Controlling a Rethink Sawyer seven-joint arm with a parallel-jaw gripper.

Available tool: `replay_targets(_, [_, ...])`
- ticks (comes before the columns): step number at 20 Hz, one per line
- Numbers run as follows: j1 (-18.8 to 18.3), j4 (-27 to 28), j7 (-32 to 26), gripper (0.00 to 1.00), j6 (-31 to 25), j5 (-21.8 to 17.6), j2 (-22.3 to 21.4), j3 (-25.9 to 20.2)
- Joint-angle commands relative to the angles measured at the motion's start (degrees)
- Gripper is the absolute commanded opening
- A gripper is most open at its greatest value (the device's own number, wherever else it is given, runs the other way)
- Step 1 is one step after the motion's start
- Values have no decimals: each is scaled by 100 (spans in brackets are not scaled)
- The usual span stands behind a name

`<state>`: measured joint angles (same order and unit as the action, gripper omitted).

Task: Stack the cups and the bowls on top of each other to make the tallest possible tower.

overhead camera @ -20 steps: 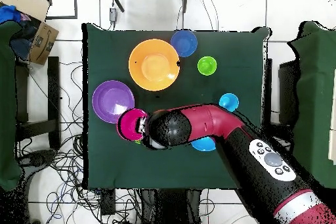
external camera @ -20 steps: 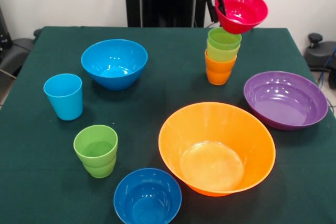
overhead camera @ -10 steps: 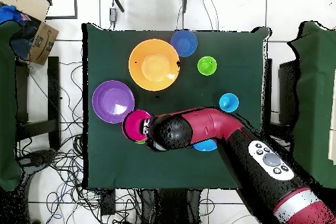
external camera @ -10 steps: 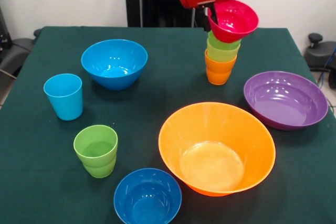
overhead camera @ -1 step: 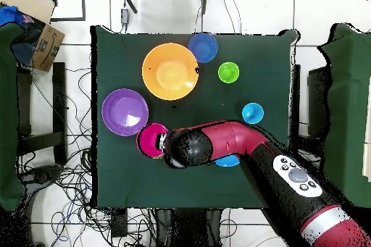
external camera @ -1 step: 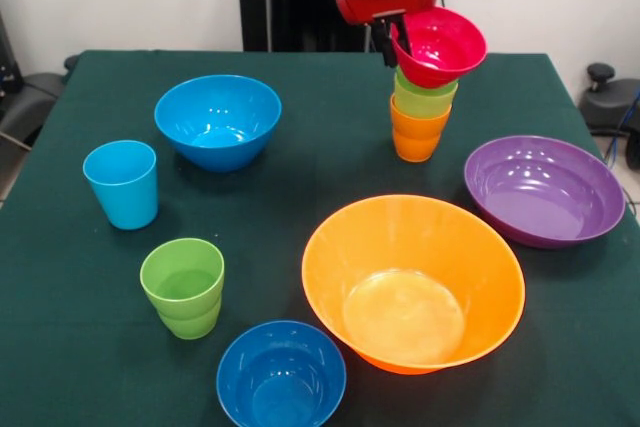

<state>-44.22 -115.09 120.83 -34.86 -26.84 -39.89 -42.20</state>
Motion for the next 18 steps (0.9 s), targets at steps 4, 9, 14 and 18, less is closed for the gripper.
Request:
replay_targets(4, [190,-13,-77,0,268,-293,252,256])
replay_targets(9, [122,-70,-120,0,199,-187,210,157])
replay_targets(14, [117,-129,-138,0,130,-189,206,175])
replay_targets(18, [100,-185,-141,0,45,-142,160,166])
